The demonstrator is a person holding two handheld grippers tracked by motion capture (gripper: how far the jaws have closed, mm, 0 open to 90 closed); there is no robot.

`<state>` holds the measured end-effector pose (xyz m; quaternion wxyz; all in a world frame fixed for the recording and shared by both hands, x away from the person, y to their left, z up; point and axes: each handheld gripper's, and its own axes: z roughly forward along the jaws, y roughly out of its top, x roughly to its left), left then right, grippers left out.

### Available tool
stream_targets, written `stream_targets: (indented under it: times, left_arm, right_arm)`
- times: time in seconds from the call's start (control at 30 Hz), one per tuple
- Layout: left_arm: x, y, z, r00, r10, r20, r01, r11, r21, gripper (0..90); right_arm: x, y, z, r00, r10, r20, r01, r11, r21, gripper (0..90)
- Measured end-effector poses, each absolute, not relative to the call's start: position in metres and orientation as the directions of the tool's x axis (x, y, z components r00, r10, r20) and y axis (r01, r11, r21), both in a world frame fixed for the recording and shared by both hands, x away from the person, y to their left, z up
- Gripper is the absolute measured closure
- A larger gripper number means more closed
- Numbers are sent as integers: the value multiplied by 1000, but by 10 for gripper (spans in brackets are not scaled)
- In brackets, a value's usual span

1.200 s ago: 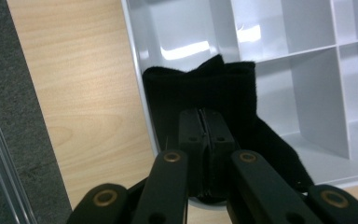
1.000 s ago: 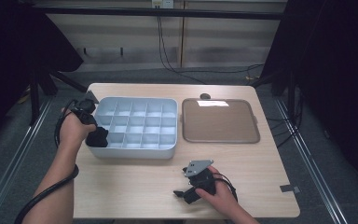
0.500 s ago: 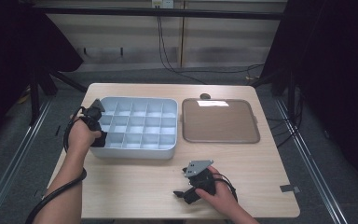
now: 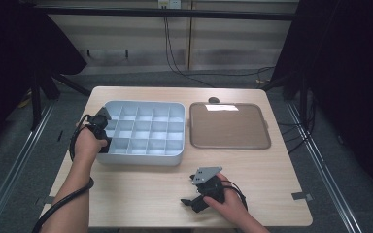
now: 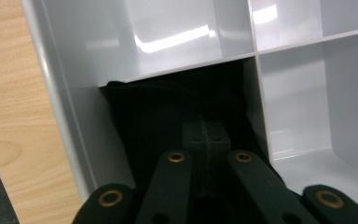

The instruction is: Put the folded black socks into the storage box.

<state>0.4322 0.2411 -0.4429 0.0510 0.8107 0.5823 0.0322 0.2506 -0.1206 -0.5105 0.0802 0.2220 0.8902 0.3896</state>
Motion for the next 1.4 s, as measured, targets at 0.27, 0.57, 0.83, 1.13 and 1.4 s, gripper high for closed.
stream_targets:
  times: [0.27, 0.57, 0.83, 1.13, 1.4]
  left_arm:
    - [429, 245, -445, 303, 952, -31, 944, -296, 146, 900]
    - [426, 243, -445, 298, 954, -28, 944, -290, 156, 900]
    - [425, 244, -444, 297, 954, -46, 945, -286, 156, 900]
    - [425, 246, -439, 292, 954, -71, 949, -279, 148, 862]
    - [425, 249, -428, 284, 956, -76, 948, -267, 172, 786]
  right_arm:
    - [250, -120, -511, -889, 456, 31, 332, 598, 730, 130]
    - [250, -121, -511, -889, 456, 31, 332, 598, 730, 130]
    - [250, -120, -510, -889, 457, 31, 333, 598, 729, 130]
    - [250, -120, -510, -889, 457, 31, 333, 598, 729, 130]
    - [250, -120, -510, -889, 457, 31, 333, 598, 729, 130]
